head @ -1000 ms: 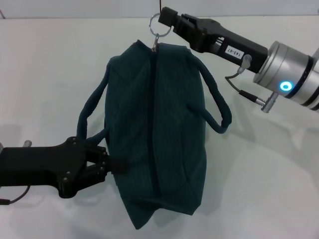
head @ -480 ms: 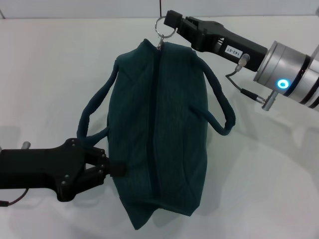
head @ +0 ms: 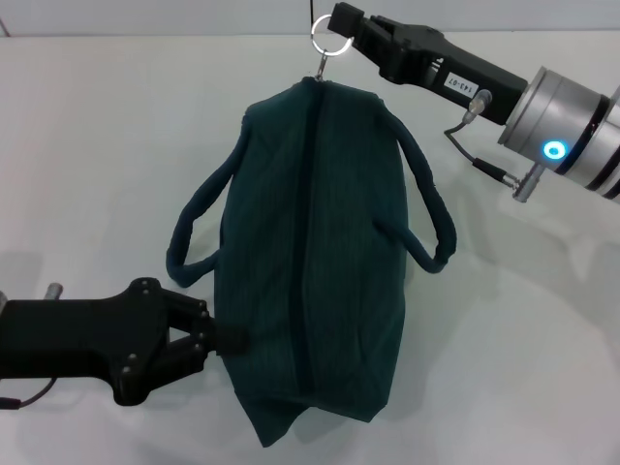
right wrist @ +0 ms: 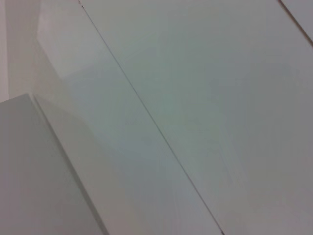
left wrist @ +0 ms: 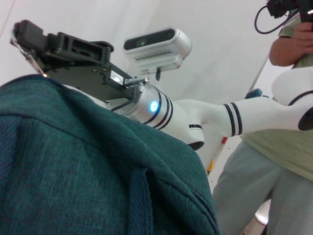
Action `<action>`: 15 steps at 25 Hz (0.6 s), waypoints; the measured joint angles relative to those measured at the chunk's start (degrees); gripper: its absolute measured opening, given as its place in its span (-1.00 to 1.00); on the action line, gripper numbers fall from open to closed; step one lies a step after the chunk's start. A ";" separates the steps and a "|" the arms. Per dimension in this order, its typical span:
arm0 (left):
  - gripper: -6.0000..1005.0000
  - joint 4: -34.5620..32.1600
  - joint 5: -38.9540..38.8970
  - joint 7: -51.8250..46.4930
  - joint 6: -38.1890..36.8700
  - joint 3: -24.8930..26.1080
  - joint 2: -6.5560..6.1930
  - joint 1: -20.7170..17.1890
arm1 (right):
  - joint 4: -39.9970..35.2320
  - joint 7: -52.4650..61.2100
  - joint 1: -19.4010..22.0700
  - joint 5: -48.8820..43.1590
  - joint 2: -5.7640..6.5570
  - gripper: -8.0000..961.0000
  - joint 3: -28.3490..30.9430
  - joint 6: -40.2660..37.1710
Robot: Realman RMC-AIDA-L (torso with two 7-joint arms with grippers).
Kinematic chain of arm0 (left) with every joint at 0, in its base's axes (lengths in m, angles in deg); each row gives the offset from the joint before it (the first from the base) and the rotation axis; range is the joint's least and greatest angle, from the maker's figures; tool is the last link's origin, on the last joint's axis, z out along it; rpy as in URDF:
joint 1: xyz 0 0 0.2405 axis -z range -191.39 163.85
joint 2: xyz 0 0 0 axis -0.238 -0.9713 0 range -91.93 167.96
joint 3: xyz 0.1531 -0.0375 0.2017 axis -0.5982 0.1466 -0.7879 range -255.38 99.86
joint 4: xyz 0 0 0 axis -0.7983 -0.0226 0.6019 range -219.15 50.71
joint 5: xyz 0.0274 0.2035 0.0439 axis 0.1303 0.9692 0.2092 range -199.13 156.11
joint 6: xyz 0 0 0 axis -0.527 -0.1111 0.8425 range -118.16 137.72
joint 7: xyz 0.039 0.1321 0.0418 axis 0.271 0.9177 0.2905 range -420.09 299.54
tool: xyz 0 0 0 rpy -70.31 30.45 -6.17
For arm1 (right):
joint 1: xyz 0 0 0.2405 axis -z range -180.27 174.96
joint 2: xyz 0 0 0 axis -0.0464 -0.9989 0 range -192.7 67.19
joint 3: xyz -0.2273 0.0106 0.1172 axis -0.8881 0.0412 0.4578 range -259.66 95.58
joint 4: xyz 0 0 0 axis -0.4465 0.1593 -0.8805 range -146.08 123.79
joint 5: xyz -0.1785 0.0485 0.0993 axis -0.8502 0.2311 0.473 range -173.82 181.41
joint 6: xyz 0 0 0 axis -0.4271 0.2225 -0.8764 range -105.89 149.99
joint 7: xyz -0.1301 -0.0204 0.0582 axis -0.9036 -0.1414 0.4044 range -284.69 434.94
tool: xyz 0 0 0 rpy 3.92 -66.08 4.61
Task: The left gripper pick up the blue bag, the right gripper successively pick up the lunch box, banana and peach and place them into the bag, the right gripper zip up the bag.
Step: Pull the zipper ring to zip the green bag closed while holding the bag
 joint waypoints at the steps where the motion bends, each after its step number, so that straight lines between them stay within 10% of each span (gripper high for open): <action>1: -0.88 0.01 0.00 0.16 0.00 -0.06 0.01 -0.05 | 0.18 0.00 -0.11 -0.01 0.00 -0.76 0.01 0.17; 15: -0.88 2.44 -0.60 3.94 1.60 3.40 -0.53 -0.53 | 1.15 -0.18 -0.16 -0.27 -0.01 -0.76 -0.39 4.85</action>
